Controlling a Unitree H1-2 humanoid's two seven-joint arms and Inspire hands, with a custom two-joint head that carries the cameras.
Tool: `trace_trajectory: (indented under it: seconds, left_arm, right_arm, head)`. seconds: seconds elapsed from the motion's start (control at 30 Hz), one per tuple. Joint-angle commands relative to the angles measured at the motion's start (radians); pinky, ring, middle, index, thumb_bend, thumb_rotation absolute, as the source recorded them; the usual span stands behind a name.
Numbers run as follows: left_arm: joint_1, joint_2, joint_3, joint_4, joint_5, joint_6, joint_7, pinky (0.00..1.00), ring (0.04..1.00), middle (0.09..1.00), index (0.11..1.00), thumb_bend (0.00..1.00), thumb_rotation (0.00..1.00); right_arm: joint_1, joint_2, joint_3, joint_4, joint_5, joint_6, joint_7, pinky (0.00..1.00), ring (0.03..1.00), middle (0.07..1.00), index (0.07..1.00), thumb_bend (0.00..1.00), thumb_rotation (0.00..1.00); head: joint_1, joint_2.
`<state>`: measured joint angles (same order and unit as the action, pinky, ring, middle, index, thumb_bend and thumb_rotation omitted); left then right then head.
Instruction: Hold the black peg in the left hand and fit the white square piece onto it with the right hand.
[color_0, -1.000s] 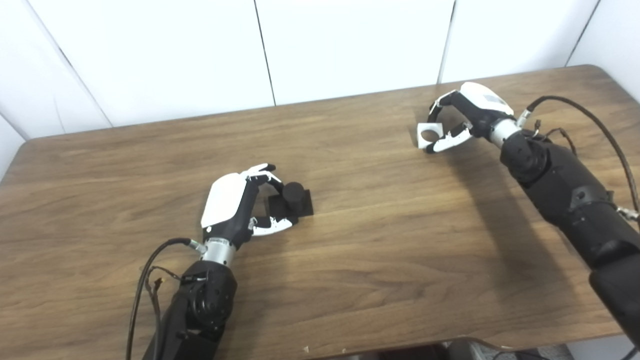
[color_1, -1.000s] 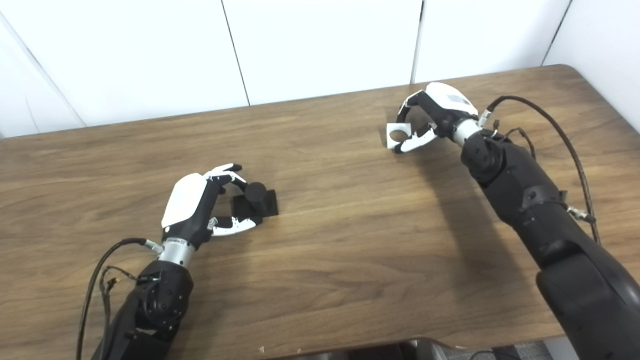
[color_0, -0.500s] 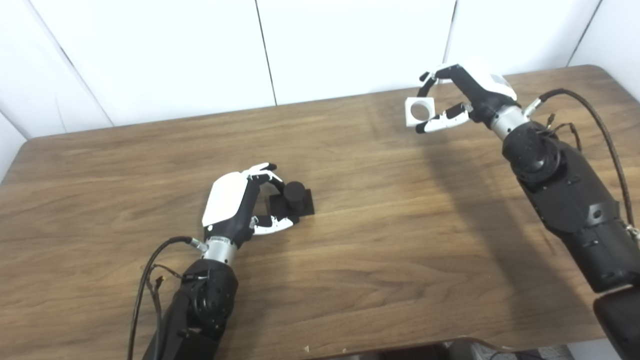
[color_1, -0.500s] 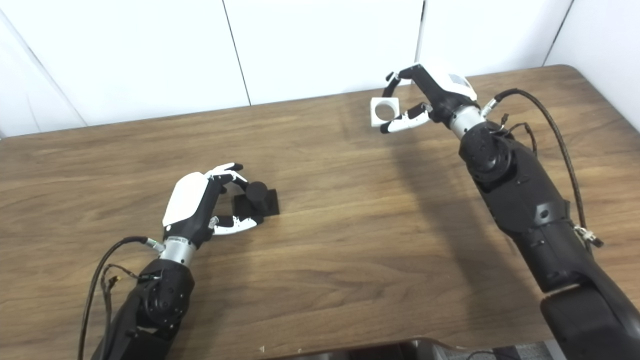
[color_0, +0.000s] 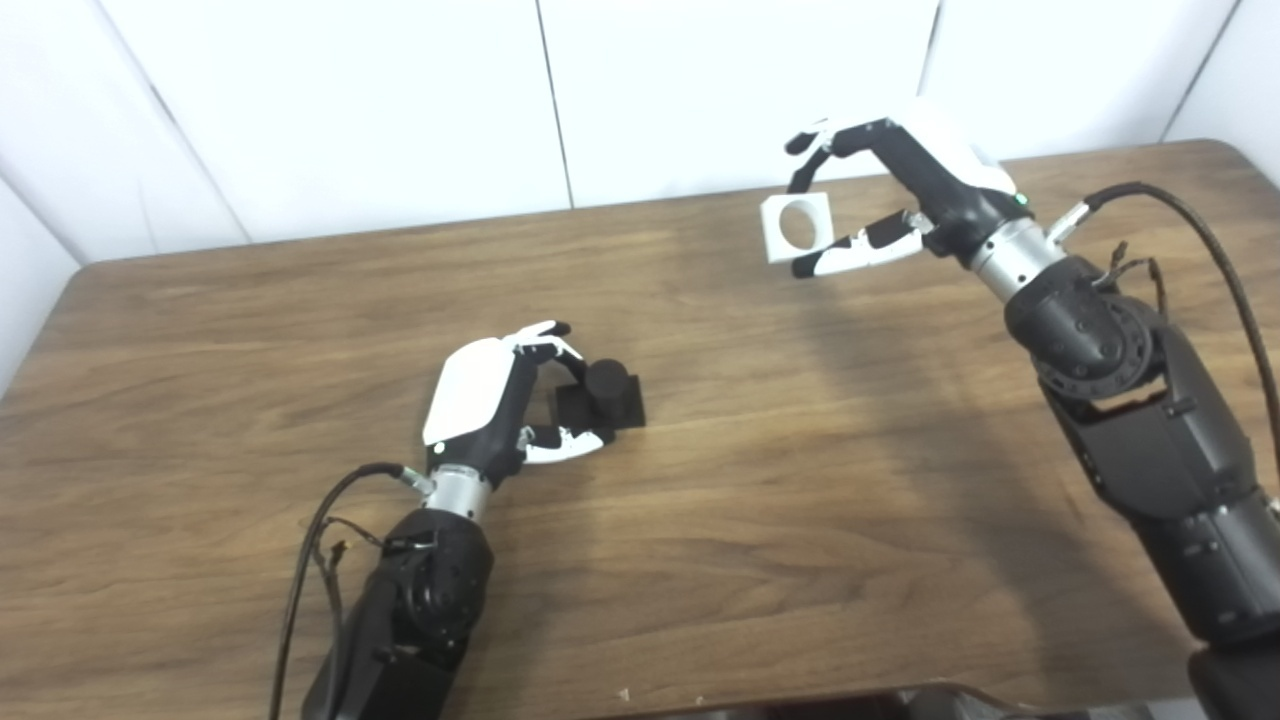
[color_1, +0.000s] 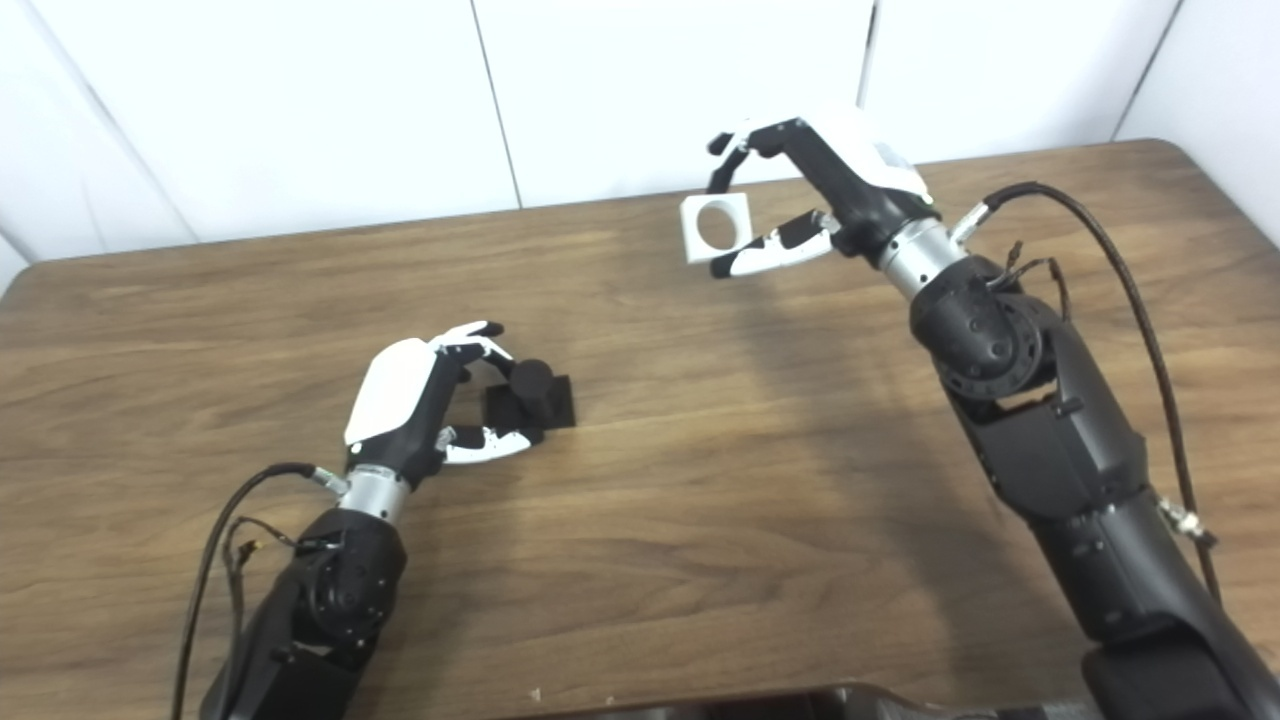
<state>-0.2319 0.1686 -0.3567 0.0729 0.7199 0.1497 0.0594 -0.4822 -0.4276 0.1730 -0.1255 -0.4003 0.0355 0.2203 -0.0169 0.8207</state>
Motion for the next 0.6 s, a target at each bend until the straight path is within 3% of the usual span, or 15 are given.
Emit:
trace_trajectory:
  seconds: [0.0,0.1,0.2,0.27,0.57]
  left_arm:
    - [0.026,0.006,-0.026,0.072,0.015,0.042,-0.053,0.64,0.832,0.842,0.491,0.52,0.08]
    - [0.026,0.005,-0.028,0.075,0.017,0.037,-0.047,0.64,0.827,0.840,0.490,0.52,0.08]
    - [0.027,0.004,-0.028,0.078,0.018,0.033,-0.043,0.63,0.824,0.839,0.490,0.52,0.08]
    - [0.028,0.004,-0.029,0.076,0.020,0.031,-0.040,0.63,0.822,0.836,0.490,0.52,0.08]
    - [0.030,0.002,-0.026,0.070,0.010,0.031,-0.050,0.64,0.826,0.838,0.490,0.52,0.08]
  right_arm:
    - [-0.034,0.030,0.010,-0.070,0.002,0.018,0.018,0.79,0.871,0.772,0.481,0.52,0.15]
    - [-0.039,0.063,0.038,-0.103,-0.015,0.030,0.039,0.89,0.883,0.768,0.481,0.52,0.15]
    - [-0.039,0.100,0.064,-0.124,-0.022,0.044,0.066,0.76,0.861,0.768,0.481,0.52,0.15]
    - [-0.035,0.124,0.078,-0.139,-0.031,0.068,0.083,0.73,0.865,0.772,0.481,0.52,0.15]
    - [-0.035,0.202,0.133,-0.129,-0.090,0.098,0.092,0.77,0.877,0.769,0.480,0.52,0.15]
  head:
    - [0.000,0.001]
    - [0.000,0.001]
    - [0.003,0.003]
    - [0.005,0.004]
    - [0.008,0.009]
